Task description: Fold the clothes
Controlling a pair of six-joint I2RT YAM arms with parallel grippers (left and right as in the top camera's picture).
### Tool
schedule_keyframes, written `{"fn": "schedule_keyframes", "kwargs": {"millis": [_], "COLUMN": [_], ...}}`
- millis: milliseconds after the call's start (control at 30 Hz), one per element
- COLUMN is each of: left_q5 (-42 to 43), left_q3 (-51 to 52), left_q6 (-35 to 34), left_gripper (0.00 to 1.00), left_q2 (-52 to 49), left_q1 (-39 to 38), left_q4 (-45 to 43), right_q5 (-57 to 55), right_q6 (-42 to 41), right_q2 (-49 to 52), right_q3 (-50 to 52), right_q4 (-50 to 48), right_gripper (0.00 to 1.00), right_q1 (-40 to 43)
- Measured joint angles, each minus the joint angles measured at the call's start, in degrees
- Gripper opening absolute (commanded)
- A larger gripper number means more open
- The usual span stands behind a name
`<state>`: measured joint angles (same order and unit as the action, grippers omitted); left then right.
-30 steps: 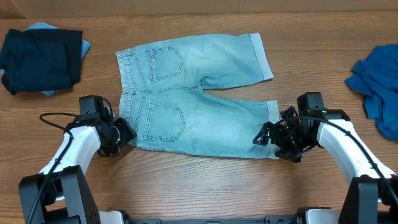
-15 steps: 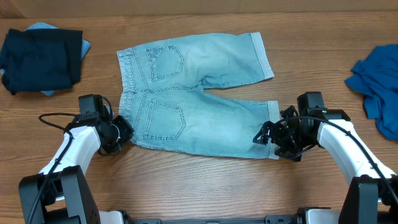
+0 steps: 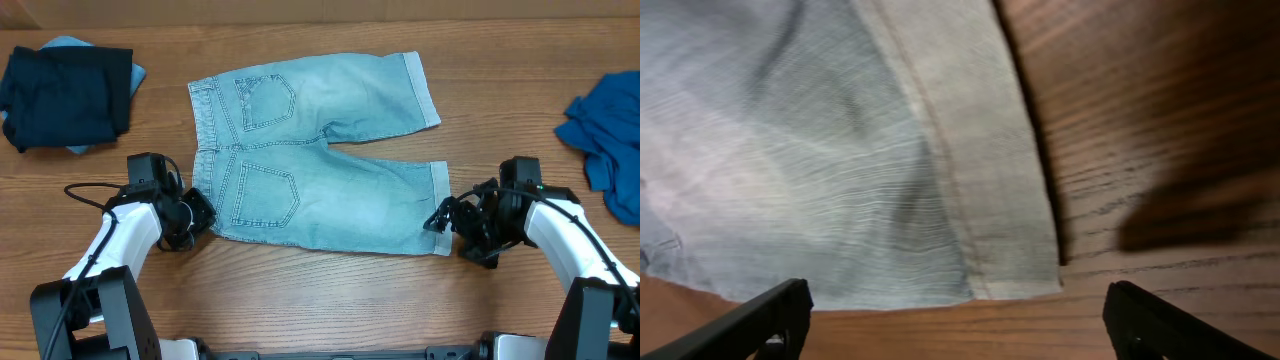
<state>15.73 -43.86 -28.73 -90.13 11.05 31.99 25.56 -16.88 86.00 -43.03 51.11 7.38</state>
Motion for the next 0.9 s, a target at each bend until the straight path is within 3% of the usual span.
{"fn": "schedule_keyframes", "kwargs": {"millis": [200,400,633,900], "left_q5": [0.1,0.2,0.2,0.2], "left_q3": [0.0,0.0,0.0,0.0], "left_q6": [1.7,3.1,4.3,5.0], "left_gripper": [0.04,0.04,0.04,0.04], "left_q2": [0.0,0.0,0.0,0.0], "left_q1": [0.0,0.0,0.0,0.0], "left_q4": [0.0,0.0,0.0,-0.1], "right_q5": [0.6,8.7,16.3,18.6], "right_q6": [-3.4,-6.0,-5.1,-7.3], "right_q2": [0.0,-1.7,-1.2,-1.1], "right_q3": [3.5,7.3,9.5,10.9], "right_q4": [-3.3,-11.0,-12.1,-11.8], "right_gripper": [0.95,0.98,0.99,1.00], "right_q1": [0.1,1.3,8.1,8.8]}}
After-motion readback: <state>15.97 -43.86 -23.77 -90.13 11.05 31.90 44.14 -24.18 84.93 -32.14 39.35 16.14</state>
